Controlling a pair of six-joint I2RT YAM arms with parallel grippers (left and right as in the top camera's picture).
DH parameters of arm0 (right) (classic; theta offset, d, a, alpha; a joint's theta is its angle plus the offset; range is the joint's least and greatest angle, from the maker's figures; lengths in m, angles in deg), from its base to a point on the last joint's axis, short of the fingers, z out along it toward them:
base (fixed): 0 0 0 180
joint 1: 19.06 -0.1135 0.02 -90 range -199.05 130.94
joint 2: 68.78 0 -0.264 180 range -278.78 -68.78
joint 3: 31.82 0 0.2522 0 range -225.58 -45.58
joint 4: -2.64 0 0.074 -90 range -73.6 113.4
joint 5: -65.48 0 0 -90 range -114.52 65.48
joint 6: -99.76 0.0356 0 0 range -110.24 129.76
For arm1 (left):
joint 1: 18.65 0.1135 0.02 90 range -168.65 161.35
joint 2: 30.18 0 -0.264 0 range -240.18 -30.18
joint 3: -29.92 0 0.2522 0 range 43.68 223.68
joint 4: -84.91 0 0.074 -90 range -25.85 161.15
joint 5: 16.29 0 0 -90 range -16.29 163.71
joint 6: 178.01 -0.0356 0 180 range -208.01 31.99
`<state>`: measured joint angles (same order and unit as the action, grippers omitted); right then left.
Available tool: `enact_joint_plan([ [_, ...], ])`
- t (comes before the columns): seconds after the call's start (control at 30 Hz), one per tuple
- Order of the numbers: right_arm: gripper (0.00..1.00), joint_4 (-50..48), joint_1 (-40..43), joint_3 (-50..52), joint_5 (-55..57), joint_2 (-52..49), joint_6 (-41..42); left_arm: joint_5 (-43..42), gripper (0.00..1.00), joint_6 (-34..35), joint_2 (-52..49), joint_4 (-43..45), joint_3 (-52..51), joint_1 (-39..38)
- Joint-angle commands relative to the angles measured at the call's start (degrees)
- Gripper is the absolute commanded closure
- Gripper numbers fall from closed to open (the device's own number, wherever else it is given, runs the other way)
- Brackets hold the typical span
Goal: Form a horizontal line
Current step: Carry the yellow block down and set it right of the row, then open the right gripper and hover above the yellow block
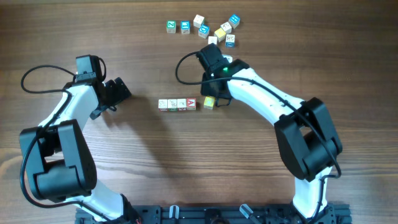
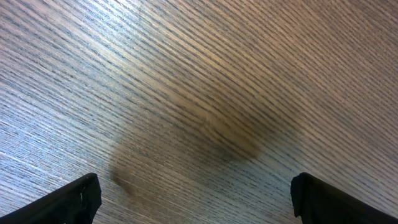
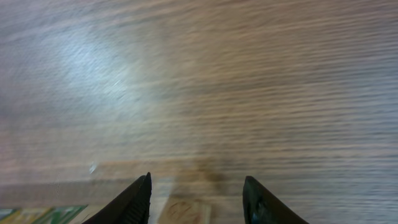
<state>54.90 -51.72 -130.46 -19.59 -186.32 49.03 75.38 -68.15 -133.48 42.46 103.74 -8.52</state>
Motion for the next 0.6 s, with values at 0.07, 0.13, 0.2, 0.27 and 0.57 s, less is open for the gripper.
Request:
enact_joint_plan([
  [0.07,0.60,4.70,3.06,0.15,-0.57,-1.14,2.38,0.35,0.00,0.33,-0.22,0.00,-0.20,0.17],
  [0.13,0.66,8.11,3.17,0.15,-2.03,-1.14,2.25,0.35,0.00,0.33,-0.22,-0.02,-0.20,0.17],
  [0.2,0.70,10.23,3.19,0.15,-2.34,-1.14,2.14,0.35,0.00,0.33,-0.22,0.00,-0.20,0.15],
  [0.27,0.75,9.09,3.17,0.15,-5.11,-1.14,-2.25,0.35,0.00,0.33,-0.22,0.00,-0.20,0.17],
  [0.57,0.94,8.85,2.99,0.15,-10.45,-1.14,-3.06,0.35,0.00,0.33,-0.22,-0.02,-0.20,0.17],
])
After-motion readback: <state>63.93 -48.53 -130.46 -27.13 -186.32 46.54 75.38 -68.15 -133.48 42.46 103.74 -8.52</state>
